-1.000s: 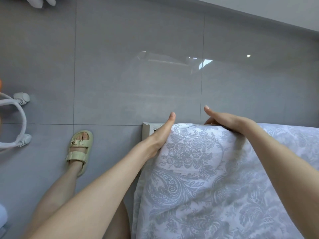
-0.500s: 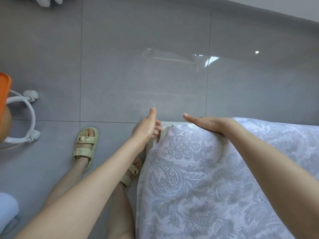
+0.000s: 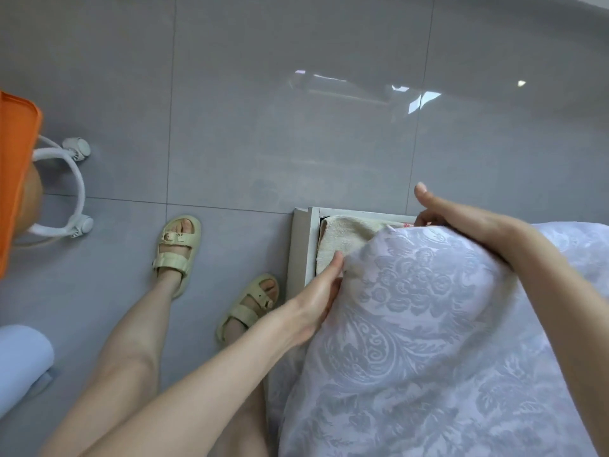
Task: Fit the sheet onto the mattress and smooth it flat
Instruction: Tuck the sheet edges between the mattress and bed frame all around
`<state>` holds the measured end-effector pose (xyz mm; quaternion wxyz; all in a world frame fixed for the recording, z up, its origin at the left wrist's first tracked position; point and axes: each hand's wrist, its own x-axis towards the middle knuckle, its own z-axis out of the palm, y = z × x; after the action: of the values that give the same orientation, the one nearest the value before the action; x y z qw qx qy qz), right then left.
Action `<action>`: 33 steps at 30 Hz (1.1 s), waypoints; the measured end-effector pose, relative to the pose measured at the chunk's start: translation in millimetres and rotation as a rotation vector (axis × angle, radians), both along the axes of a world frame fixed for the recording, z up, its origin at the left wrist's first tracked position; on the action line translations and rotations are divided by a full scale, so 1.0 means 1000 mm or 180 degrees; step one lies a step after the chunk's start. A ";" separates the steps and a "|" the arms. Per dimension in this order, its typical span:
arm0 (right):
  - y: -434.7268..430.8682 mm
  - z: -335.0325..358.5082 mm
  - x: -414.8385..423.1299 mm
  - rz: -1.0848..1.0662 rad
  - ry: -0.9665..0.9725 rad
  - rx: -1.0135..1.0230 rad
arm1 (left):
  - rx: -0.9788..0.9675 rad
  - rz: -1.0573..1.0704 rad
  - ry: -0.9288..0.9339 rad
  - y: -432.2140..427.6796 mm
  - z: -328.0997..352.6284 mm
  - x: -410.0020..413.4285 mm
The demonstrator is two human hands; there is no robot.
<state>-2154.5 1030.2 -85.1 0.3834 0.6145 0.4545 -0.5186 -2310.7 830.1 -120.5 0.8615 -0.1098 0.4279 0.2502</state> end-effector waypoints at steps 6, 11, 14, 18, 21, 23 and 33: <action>0.002 -0.042 -0.033 -0.0074 -0.0146 -0.0300 | -0.0254 -0.0079 0.0240 0.025 -0.025 -0.023; 0.002 -0.051 -0.031 -0.0004 -0.0134 -0.0107 | 0.0154 -0.0169 0.1715 0.042 -0.024 -0.035; 0.001 -0.051 -0.030 0.0037 0.0095 0.0800 | 0.0424 -0.0165 0.1633 0.051 -0.029 -0.034; -0.027 -0.021 -0.023 -0.0022 0.0490 0.2399 | 0.0614 -0.0434 0.1202 0.066 -0.033 -0.030; -0.066 -0.023 -0.033 0.0760 0.0445 0.2758 | 0.0692 -0.0450 0.1171 0.076 -0.033 -0.032; -0.070 -0.038 -0.042 0.1145 0.0326 0.2753 | 0.0584 -0.0405 0.1337 0.078 -0.029 -0.036; -0.061 -0.055 -0.040 0.1164 0.0521 0.3363 | 0.0053 -0.0188 0.2013 -0.018 -0.029 -0.061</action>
<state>-2194.5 969.2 -140.2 0.0708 0.5920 0.7796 -0.1917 -2372.0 811.6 -149.9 0.6935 -0.0071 0.6755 0.2503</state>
